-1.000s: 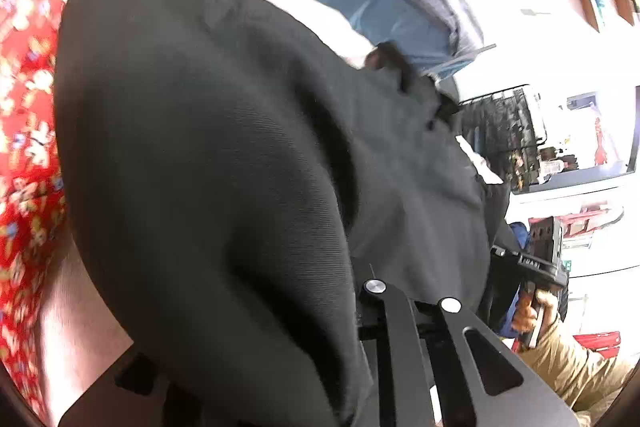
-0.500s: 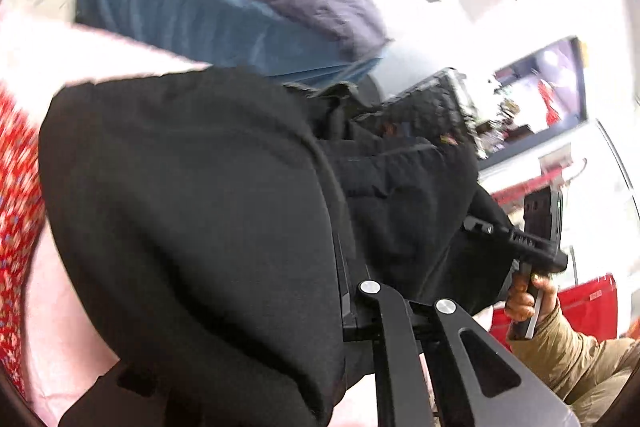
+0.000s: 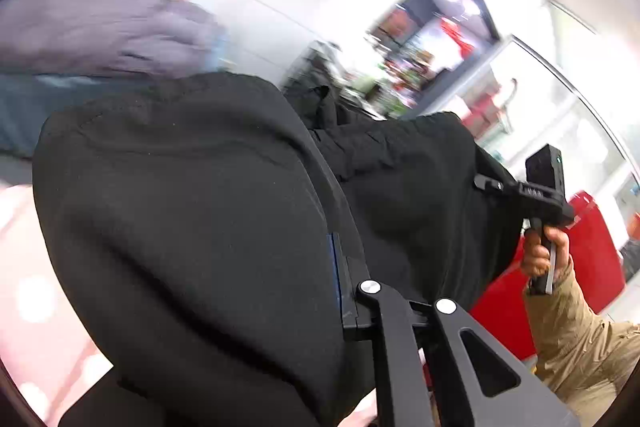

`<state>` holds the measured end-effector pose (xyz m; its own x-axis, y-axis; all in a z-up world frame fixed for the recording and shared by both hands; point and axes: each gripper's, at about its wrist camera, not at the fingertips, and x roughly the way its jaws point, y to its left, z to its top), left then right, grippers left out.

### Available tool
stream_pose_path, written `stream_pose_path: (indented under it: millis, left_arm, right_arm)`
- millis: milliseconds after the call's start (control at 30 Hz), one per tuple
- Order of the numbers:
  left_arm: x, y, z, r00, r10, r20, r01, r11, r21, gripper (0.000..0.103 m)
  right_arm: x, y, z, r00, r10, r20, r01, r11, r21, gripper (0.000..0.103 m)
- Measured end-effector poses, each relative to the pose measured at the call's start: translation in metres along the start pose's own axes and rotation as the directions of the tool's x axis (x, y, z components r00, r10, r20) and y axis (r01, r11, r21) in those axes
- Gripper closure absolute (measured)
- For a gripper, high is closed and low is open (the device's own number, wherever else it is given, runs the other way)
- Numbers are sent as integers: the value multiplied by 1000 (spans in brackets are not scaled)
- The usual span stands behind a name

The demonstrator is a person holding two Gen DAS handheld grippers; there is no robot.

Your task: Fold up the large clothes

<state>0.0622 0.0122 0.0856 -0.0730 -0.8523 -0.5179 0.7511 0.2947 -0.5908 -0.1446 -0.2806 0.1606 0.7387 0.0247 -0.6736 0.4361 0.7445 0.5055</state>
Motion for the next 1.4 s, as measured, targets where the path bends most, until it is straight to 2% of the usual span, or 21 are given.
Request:
stream_pose_path:
  millis: [133,233,367,467,533,567,633,700,800,833,933,1000,1033,1100,1133,1167,1200,1233,1267,1333,1400]
  left_arm:
    - [107,-83,2,990,-110,-88,111,994,6,93]
    - [182,-111,-3,978,-139,-156,135,990,-36,93]
    - [272,-127,-18,964,-47,-260,39,999,-37,90]
    - [312,-117,-32,946,110,-304,-109,994,22,81]
    - [322,-98,-39,936,156,-315,-163,987,4,62]
    - [321,-86,-41,934,169,-314,-187,982,-27,56]
    - [315,-63,-37,932,208,-297,-236,970,-63,33]
    - [309,-50,-35,932,223,-285,-257,962,-89,29]
    - [296,-34,-32,924,257,-283,-295,950,-100,25]
    - [295,-33,-30,921,277,-276,-312,946,-90,23]
    - [298,-30,-24,912,307,-273,-341,936,-89,21]
    - [297,-29,-27,910,311,-274,-346,934,-88,21]
    - [298,-30,-27,906,326,-270,-357,931,-75,20]
    - [291,-32,-27,888,380,-261,-402,915,-35,18]
    - [288,-33,-26,874,417,-252,-433,902,-9,18]
    - [286,-36,-24,863,442,-244,-455,891,7,17]
    - [283,-38,-22,853,463,-241,-473,881,16,15]
    - [279,-42,-20,833,499,-238,-508,861,28,13]
    - [273,-47,-18,816,531,-227,-537,842,38,13]
    - [261,-64,-15,805,560,-197,-560,826,59,11]
    - [252,-87,-15,801,575,-170,-567,818,95,6]
  right_arm:
    - [-98,-86,28,991,-124,54,122,992,44,96]
    - [-156,-156,39,974,-209,89,200,974,106,96]
    - [-186,-253,39,948,-310,75,288,933,215,95]
    - [-168,-340,23,944,-331,16,305,887,348,94]
    - [-154,-378,9,951,-308,13,272,858,437,93]
    - [-150,-395,4,954,-298,34,248,846,472,89]
    - [-144,-419,-8,956,-275,106,178,825,536,80]
    - [-144,-441,-14,954,-251,165,111,805,583,70]
    - [-142,-466,-20,955,-186,233,-9,764,645,69]
    - [-143,-473,-23,952,-152,267,-73,732,677,69]
    - [-160,-499,-32,919,-83,386,-252,630,735,57]
    - [-176,-507,-34,895,-81,440,-314,585,748,53]
    - [-184,-510,-36,896,-103,433,-300,578,759,53]
    - [-205,-509,-36,893,-270,359,-136,598,790,48]
    - [-220,-507,-37,872,-415,260,34,580,814,44]
    - [-231,-502,-37,832,-531,161,189,544,818,43]
    - [-238,-494,-37,798,-591,121,274,533,800,43]
    - [-245,-479,-35,771,-623,130,327,562,760,43]
    - [-245,-465,-33,764,-629,147,355,599,718,43]
    - [-234,-416,-27,768,-625,144,453,687,568,41]
    - [-219,-372,-30,783,-602,158,481,747,460,23]
